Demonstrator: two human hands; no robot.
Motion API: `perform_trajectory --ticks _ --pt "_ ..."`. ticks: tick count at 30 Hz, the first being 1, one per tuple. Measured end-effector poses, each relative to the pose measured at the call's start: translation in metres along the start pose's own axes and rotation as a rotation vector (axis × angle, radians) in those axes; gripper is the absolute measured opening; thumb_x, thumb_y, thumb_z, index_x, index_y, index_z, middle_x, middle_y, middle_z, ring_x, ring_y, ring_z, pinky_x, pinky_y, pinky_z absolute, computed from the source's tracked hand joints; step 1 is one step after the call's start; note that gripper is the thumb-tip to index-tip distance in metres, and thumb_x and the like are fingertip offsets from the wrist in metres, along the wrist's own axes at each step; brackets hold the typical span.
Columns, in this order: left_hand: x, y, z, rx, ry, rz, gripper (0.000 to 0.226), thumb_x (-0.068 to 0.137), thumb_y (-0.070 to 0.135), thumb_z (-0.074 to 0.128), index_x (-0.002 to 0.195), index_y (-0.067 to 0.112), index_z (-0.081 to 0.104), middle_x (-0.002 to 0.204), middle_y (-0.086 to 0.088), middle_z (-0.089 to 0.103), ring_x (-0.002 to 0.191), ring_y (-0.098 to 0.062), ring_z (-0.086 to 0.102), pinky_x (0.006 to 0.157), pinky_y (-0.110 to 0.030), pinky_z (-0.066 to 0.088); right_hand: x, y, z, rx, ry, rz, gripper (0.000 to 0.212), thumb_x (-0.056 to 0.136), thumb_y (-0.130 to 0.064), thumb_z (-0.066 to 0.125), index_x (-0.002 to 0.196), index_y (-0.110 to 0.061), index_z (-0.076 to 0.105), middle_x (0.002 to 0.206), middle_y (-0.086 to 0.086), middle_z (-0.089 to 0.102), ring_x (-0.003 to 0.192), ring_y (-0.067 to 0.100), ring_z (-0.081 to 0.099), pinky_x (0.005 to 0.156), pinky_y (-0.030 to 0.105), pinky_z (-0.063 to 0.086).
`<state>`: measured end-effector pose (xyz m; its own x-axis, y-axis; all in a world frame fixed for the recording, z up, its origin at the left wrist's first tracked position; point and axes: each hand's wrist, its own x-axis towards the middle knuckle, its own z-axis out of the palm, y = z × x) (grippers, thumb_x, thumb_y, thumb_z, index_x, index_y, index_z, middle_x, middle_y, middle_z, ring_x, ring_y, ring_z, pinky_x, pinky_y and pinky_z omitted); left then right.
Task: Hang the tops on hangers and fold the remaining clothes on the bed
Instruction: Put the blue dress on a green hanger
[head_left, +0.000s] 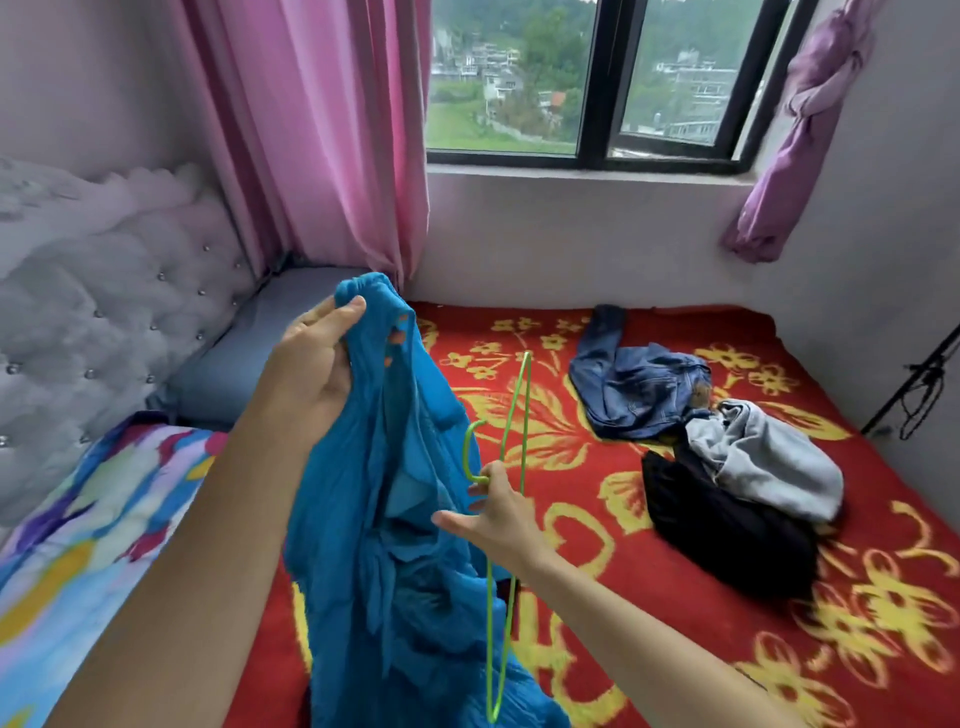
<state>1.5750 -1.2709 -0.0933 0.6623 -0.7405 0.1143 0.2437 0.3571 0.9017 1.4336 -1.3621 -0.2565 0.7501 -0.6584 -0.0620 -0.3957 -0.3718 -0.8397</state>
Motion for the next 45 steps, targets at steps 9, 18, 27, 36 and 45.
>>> perform_trajectory --ticks 9,18,27,36,45 --pt "0.009 0.053 -0.034 0.065 0.056 0.160 0.033 0.094 -0.003 0.033 0.094 0.017 0.060 0.077 0.004 0.070 0.066 -0.011 0.069 0.065 -0.024 0.055 0.057 -0.072 -0.056 0.173 0.535 -0.082 0.034 0.079 0.000 0.057 0.076 -0.023 0.032 0.059 -0.006 0.041 0.061 0.021 0.046 0.063 0.037 0.038" --pt "0.020 0.071 -0.055 0.263 0.289 0.148 0.040 0.095 -0.006 0.038 0.132 0.010 0.045 0.053 -0.004 0.066 0.040 -0.012 0.060 0.042 -0.017 0.049 0.099 -0.173 -0.181 0.168 0.386 -0.295 0.023 0.082 -0.001 0.057 0.083 -0.016 0.040 0.076 -0.003 0.035 0.067 0.010 0.036 0.056 0.023 0.033" --pt "0.018 0.015 -0.060 0.328 0.160 -0.104 0.057 0.090 -0.009 0.044 0.131 0.031 0.044 0.075 0.002 0.064 0.059 -0.009 0.057 0.058 -0.025 0.048 0.082 -0.078 -0.170 0.048 -0.198 0.126 0.036 0.083 0.006 0.062 0.076 -0.016 0.035 0.064 0.006 0.057 0.045 0.013 0.058 0.041 0.022 0.047" --pt "-0.009 -0.059 -0.068 0.321 0.232 -0.278 0.050 0.089 -0.016 0.042 0.127 0.015 0.047 0.073 -0.005 0.064 0.057 -0.010 0.061 0.054 -0.020 0.050 0.053 -0.011 -0.147 -0.279 -0.182 -0.085 0.009 0.092 -0.029 0.057 0.085 -0.029 0.051 0.057 0.004 0.040 0.048 0.013 0.034 0.050 0.025 0.029" --pt "-0.041 -0.087 -0.086 0.176 0.364 -0.255 0.048 0.090 -0.015 0.040 0.129 0.011 0.048 0.084 -0.011 0.062 0.056 -0.007 0.064 0.049 -0.016 0.050 0.019 0.014 -0.128 -0.094 -0.125 -0.179 0.038 0.095 -0.023 0.049 0.063 -0.036 0.065 0.041 -0.008 0.036 0.039 0.007 0.028 0.046 0.023 0.024"
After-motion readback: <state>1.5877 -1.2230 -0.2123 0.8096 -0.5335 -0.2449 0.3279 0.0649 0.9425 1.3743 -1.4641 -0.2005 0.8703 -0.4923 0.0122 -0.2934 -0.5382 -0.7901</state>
